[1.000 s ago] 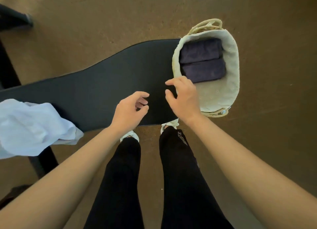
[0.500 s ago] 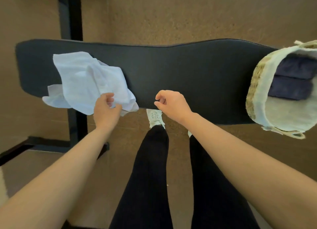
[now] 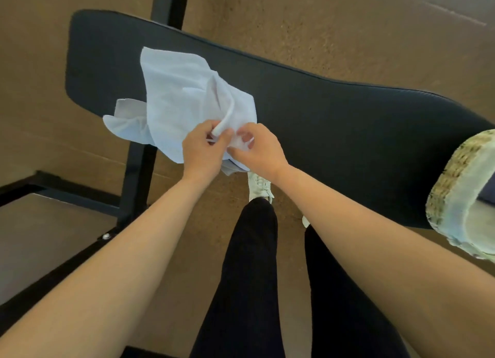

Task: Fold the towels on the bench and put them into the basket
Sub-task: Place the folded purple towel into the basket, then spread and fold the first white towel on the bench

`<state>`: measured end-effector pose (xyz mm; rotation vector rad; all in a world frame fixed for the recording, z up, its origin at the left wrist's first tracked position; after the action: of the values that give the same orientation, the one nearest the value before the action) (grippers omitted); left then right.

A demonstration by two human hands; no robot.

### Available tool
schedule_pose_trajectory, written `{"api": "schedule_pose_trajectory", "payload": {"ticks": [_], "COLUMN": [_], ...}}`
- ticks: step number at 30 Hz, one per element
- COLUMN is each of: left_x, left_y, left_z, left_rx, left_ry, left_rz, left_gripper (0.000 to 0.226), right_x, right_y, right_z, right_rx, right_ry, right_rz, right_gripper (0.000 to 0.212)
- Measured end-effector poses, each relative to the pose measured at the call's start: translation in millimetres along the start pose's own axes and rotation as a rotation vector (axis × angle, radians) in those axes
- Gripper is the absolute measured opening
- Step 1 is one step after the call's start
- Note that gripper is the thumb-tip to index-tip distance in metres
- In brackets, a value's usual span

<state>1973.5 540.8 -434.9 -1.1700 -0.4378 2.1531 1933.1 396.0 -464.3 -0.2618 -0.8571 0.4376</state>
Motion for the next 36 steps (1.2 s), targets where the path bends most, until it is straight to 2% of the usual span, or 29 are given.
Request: {"api": "schedule_pose_trajectory", "payload": {"ticks": [2, 5, 6, 8, 10, 13, 16, 20, 22, 24, 25, 27, 28, 30, 32, 33, 36], "left_x": [-9.6, -18.8, -20.0, -19.5, -16.2, -10.3, -10.7, -11.2, -11.1, -12.5, -13.8, -21.2, -25.9, -37.7, -47.5, -49.3, -38.7], "left_y": [3.0, 2.5, 3.8, 7.6, 6.1, -6.5, -22.1, -19.8, -18.3, -19.9, -20.0, -18.6, -16.1, -7.8, 0.4, 1.7, -5.4], "left_z": [0.3, 1.9, 3.1, 4.6, 3.5, -0.6, -3.5, -13.4, -18.5, -24.2, -27.1, -31.5, -32.7, -32.6, -29.9, -28.7, -28.1], "left_rx": [0.062, 0.107, 0.136, 0.201, 0.214, 0.088, -0.068, -0.017, 0.004, -0.011, -0.013, -0.016, -0.008, 0.031, 0.071, 0.084, 0.069], "left_ry": [0.018, 0.004, -0.005, -0.003, 0.014, 0.042, 0.148, 0.313, 0.357, 0.344, 0.33, 0.31, 0.299, 0.311, 0.349, 0.368, 0.358], "left_rz": [0.091, 0.214, 0.229, 0.214, 0.192, 0.16, 0.018, -0.209, -0.287, -0.322, -0.326, -0.326, -0.311, -0.274, -0.281, -0.304, -0.397], "left_gripper": [0.018, 0.017, 0.018, 0.026, 0.038, 0.043, 0.04, 0.049, 0.044, 0.024, 0.016, 0.019, 0.021, 0.02, 0.014, 0.011, 0.037], "right_x": [3.1, -1.5, -3.5, -6.8, -10.7, -18.5, -30.8, -52.1, -61.3, -68.2, -67.5, -54.3, -43.5, -19.3, -8.0, -7.6, -9.0], "right_y": [-1.0, -3.7, -5.3, -9.9, -17.9, -28.9, -38.2, -56.5, -70.5, -82.6, -88.0, -92.4, -88.0, -66.6, -40.4, -31.2, -12.0], "right_z": [-2.2, 0.8, 1.5, 0.6, -0.4, -2.6, -5.5, -2.2, 1.9, 9.6, 14.0, 18.7, 18.8, 17.0, 16.0, 15.1, 8.7], "right_rx": [0.013, 0.046, 0.054, 0.055, 0.005, -0.075, -0.117, -0.209, -0.308, -0.43, -0.488, -0.539, -0.5, -0.302, -0.114, -0.074, -0.019], "right_ry": [0.069, 0.262, 0.278, 0.235, 0.209, 0.239, 0.325, 0.442, 0.493, 0.547, 0.538, 0.406, 0.318, 0.182, 0.131, 0.13, 0.116], "right_rz": [-0.207, -0.667, -0.681, -0.563, -0.487, -0.513, -0.561, -0.596, -0.579, -0.534, -0.498, -0.412, -0.379, -0.317, -0.248, -0.221, -0.088], "right_gripper": [0.029, 0.024, 0.024, 0.026, 0.02, 0.014, 0.013, 0.009, 0.006, 0.012, 0.015, 0.015, 0.013, 0.019, 0.035, 0.039, 0.05]}}
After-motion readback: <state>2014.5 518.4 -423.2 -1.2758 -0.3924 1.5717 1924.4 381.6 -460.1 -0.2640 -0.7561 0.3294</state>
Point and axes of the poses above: each hand's wrist, its own z-axis away from the middle knuckle, its own y-axis out of the palm, x = y × z, the point moved 8 cm from there along -z, towards the middle knuckle, and after that the axes turned 1 degree about z, right-handed, at the moved point
